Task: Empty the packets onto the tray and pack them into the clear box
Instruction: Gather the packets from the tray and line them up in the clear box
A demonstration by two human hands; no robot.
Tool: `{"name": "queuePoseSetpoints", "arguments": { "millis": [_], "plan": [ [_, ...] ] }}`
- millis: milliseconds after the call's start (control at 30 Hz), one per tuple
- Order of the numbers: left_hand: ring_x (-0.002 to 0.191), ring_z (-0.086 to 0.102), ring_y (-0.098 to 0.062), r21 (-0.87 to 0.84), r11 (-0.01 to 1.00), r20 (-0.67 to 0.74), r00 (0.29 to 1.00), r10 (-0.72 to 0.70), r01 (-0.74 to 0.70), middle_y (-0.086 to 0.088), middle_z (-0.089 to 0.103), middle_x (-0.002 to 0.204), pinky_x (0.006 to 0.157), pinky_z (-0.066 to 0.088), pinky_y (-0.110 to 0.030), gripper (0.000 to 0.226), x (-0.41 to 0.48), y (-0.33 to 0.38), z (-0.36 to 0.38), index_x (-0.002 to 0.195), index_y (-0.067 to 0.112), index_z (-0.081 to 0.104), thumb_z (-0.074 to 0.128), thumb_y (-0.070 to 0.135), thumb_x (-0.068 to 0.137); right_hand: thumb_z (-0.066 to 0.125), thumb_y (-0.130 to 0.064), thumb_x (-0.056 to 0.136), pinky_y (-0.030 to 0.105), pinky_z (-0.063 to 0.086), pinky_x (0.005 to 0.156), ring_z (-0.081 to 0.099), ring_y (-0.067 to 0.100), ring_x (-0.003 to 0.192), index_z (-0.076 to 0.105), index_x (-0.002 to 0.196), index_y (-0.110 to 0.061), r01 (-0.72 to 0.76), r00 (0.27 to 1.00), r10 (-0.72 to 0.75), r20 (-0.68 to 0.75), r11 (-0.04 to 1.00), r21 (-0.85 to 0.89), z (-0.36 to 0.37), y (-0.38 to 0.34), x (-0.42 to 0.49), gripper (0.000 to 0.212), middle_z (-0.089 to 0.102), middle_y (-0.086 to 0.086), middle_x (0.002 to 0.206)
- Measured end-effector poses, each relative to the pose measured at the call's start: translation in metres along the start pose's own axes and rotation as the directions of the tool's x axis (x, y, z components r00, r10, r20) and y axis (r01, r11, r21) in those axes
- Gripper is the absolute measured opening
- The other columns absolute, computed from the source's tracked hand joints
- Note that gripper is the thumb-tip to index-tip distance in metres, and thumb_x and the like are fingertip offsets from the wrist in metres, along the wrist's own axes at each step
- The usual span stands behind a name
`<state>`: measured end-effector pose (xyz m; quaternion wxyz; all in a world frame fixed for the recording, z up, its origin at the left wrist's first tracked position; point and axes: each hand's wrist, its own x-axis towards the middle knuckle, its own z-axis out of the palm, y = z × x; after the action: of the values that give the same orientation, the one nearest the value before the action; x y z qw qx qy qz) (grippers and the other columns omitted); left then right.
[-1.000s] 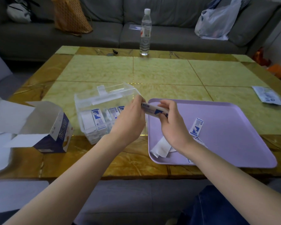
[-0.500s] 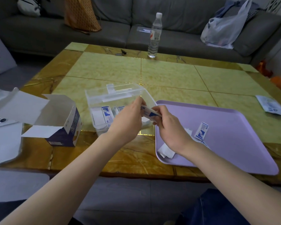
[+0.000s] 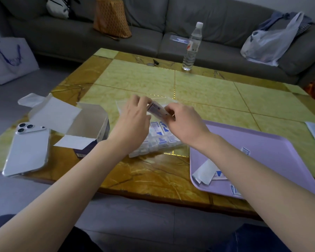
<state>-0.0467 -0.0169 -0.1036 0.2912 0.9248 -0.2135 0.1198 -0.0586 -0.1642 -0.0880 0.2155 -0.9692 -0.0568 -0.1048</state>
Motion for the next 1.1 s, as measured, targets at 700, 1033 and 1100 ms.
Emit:
{"name": "queuePoseSetpoints", "arguments": {
  "millis": [700,1033,1100],
  "plan": [
    [0.121,0.034,-0.027,0.39,0.898,0.098,0.961,-0.26,0.203,-0.015,0.031,0.132,0.105,0.027,-0.032,0.039,-0.03,-0.024,0.005,0.134,0.006,0.034,0.033,0.02,0.098,0.061,-0.012,0.084,0.023,0.034,0.05,0.039,0.015,0.05,0.039,0.055,-0.011,-0.363,0.859,0.341,0.381,0.932,-0.016,0.053,-0.002,0.044,0.036,0.039,0.004,0.053],
    [0.12,0.035,-0.028,0.397,0.895,0.101,0.959,-0.264,0.205,-0.016,0.03,0.132,0.104,0.028,-0.032,0.039,-0.029,-0.022,0.007,0.134,0.006,0.034,0.035,0.019,0.097,0.061,-0.016,0.087,0.025,0.024,0.044,0.032,0.014,0.048,0.032,0.054,-0.011,-0.32,0.86,0.358,0.364,0.933,-0.162,0.061,0.001,0.048,0.045,0.032,0.005,0.057],
    [0.12,0.035,-0.028,0.4,0.893,0.105,0.958,-0.268,0.206,-0.016,0.03,0.132,0.103,0.028,-0.032,0.039,-0.029,-0.022,0.008,0.134,0.006,0.033,0.035,0.018,0.097,0.058,-0.014,0.089,0.024,0.024,0.044,0.033,0.013,0.049,0.032,0.054,-0.011,-0.32,0.859,0.373,0.351,0.926,-0.2,0.063,0.001,0.049,0.044,0.032,0.004,0.057]
  ]
}}
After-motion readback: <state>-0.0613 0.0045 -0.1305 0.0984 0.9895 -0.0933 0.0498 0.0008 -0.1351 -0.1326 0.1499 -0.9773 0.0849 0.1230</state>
